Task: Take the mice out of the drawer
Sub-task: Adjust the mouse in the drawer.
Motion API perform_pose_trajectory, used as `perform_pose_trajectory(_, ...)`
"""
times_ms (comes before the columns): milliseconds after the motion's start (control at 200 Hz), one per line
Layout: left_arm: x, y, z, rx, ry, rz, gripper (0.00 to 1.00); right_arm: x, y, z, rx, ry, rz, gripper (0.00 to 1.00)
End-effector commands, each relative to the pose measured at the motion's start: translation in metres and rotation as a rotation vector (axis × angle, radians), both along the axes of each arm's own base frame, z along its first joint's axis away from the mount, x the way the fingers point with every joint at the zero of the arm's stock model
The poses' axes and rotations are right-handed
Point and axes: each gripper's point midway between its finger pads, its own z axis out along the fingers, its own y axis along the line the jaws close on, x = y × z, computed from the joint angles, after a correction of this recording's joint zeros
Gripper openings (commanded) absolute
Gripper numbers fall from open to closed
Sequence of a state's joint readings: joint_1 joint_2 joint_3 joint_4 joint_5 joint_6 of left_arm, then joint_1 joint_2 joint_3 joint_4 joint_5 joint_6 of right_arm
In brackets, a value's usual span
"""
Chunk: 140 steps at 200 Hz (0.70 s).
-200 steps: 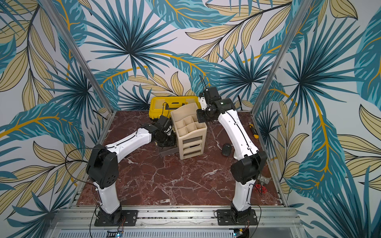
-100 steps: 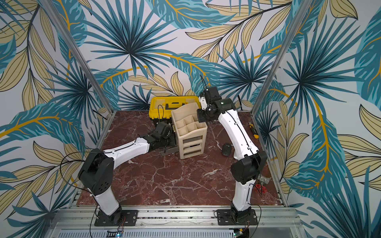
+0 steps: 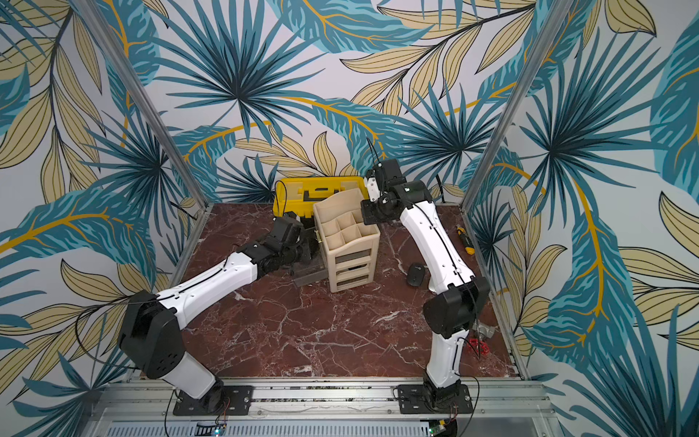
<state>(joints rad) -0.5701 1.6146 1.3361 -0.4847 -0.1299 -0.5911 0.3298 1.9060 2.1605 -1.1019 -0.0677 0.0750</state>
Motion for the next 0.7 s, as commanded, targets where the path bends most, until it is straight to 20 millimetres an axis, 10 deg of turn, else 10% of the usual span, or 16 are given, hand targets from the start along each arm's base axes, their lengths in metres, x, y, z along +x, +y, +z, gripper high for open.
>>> perform_pose_trajectory(0, 0.004, 0.013, 0.025, 0.097, -0.018, -0.046, 0.17, -0.014, 0.0, -0.054, -0.081, 0.17, 0.036, 0.0)
perform_pose_trajectory(225, 0.012, 0.025, 0.02, 0.095, 0.119, -0.127, 0.59, -0.016, -0.001, -0.055, -0.089, 0.172, 0.036, 0.0)
perform_pose_trajectory(696, -0.006, 0.02, -0.007, 0.228, 0.345, -0.408, 0.68, -0.015, -0.002, -0.053, -0.089, 0.166, 0.034, 0.0)
